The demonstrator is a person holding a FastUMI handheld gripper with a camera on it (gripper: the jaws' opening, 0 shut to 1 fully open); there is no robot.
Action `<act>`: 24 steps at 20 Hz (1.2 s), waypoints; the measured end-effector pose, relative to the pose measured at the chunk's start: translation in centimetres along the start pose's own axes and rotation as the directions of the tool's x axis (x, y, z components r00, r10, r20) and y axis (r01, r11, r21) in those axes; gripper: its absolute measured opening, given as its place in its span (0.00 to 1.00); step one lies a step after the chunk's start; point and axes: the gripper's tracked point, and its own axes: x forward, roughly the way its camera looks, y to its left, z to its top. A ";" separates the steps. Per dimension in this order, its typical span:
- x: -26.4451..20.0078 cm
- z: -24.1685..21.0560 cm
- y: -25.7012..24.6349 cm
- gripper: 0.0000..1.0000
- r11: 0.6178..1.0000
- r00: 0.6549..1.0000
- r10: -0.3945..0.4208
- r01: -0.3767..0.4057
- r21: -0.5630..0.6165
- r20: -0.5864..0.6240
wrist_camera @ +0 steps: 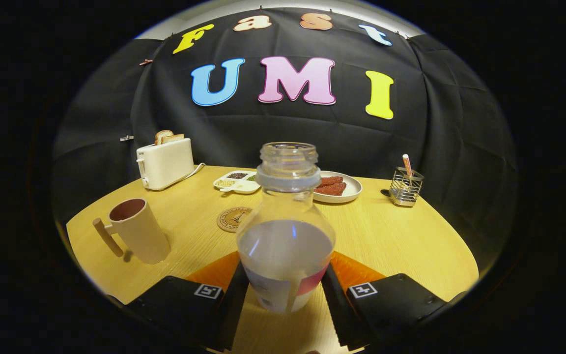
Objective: Take the bottle from table, then pour the juice into the cup, finally place the bottle on the coaster
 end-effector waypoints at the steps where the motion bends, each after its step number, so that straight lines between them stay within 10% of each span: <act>1: 0.1 0.0 0.2 0.78 1.000 1.000 0.006 -0.006 -0.008 -0.012; 14: 0.0 5.3 3.7 0.71 0.943 0.998 0.014 -0.034 -0.330 -0.062; 24: -0.8 7.2 6.0 0.71 0.701 0.981 -0.186 0.096 -0.706 -0.050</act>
